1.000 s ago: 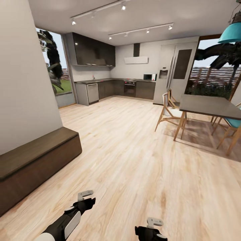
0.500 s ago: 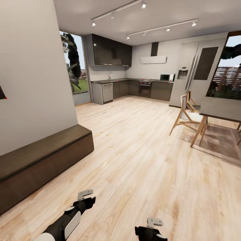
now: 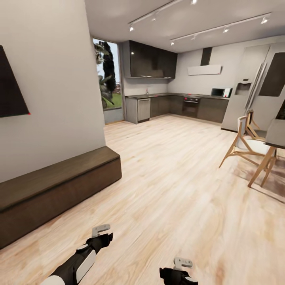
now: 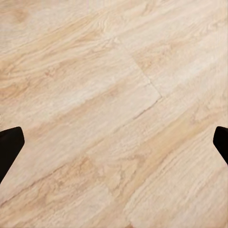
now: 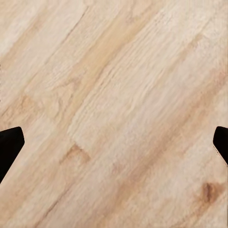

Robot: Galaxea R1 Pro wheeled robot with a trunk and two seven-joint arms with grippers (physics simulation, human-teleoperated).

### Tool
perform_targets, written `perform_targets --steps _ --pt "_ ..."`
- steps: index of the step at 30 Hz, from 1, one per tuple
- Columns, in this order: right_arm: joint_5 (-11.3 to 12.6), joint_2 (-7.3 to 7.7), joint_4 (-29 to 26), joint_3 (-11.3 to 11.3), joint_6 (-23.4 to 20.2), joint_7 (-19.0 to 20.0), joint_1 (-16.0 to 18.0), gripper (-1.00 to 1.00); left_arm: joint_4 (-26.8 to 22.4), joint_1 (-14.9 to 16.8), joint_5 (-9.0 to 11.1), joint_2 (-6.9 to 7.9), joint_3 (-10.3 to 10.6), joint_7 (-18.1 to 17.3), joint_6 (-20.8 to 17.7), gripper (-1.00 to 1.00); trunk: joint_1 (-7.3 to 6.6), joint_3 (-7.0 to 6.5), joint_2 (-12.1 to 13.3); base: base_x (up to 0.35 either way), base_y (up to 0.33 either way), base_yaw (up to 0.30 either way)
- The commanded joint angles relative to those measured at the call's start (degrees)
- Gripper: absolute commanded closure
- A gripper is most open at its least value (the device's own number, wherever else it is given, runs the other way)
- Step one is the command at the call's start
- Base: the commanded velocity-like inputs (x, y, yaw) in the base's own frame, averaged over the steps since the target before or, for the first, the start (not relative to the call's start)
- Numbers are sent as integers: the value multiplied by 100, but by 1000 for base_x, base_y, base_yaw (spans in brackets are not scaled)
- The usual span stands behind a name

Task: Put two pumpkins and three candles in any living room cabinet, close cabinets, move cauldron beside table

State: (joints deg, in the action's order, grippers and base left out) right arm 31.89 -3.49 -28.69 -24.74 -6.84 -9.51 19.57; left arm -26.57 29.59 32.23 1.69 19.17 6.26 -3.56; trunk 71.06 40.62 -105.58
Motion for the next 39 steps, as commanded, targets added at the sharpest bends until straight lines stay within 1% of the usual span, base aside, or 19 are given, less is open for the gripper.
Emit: perform_targets --steps 1,15,21,30,39 --pt "45 6 -13 -43 -19 -51 3 -100 -15 3 46 7 49 51 -22 -100 1 6 -3 177 -224 290" --pt "38 -25 -10 -64 -34 -85 3 -100 -16 3 46 7 51 51 -19 -100 1 6 -3 163 -224 290" --pt "37 -22 -7 -66 -34 -100 3 -100 -23 3 46 7 51 51 -14 -100 1 6 -3 30 -163 290" --pt "37 -28 -5 -72 -37 -104 3 -100 -24 3 46 7 52 51 -13 -100 1 6 -3 4 -49 290" --pt "37 -29 -5 -72 -37 -104 3 -100 -17 3 46 7 52 51 -13 -100 1 6 -3 0 -196 290"
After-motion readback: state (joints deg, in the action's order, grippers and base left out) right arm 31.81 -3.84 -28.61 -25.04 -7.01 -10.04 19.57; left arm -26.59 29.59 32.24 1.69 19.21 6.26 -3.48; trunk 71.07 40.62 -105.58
